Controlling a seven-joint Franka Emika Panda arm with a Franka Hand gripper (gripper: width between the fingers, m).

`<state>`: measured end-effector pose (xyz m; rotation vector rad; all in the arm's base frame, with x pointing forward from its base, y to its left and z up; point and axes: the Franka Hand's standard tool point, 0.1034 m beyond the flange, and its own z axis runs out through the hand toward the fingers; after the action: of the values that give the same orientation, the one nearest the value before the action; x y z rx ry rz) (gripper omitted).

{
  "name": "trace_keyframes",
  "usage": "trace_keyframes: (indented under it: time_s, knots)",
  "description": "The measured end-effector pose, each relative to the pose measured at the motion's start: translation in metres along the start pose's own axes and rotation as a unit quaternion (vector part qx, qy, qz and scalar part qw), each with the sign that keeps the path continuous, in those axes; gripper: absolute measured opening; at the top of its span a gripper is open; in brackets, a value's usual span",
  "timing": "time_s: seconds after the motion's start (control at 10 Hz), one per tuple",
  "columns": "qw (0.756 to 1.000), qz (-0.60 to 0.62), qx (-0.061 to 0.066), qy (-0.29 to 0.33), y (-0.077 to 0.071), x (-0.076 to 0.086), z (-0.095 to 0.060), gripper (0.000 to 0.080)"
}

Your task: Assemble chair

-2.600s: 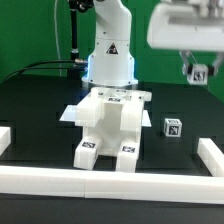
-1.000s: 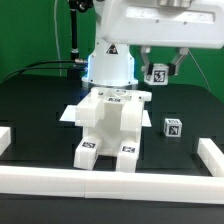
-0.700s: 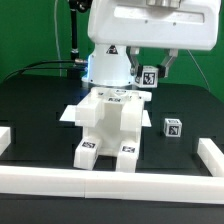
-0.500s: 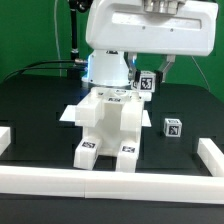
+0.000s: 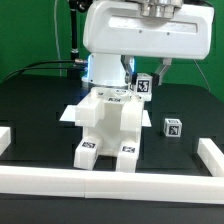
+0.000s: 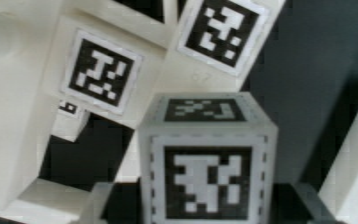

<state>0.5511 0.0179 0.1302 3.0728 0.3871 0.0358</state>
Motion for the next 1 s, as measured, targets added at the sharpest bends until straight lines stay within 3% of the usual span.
trace_keyframes:
  time_s: [1.0]
  knots:
    - [1.000, 0.003, -0.003, -0.001, 0.0054, -0.0019, 0.0073, 0.0285]
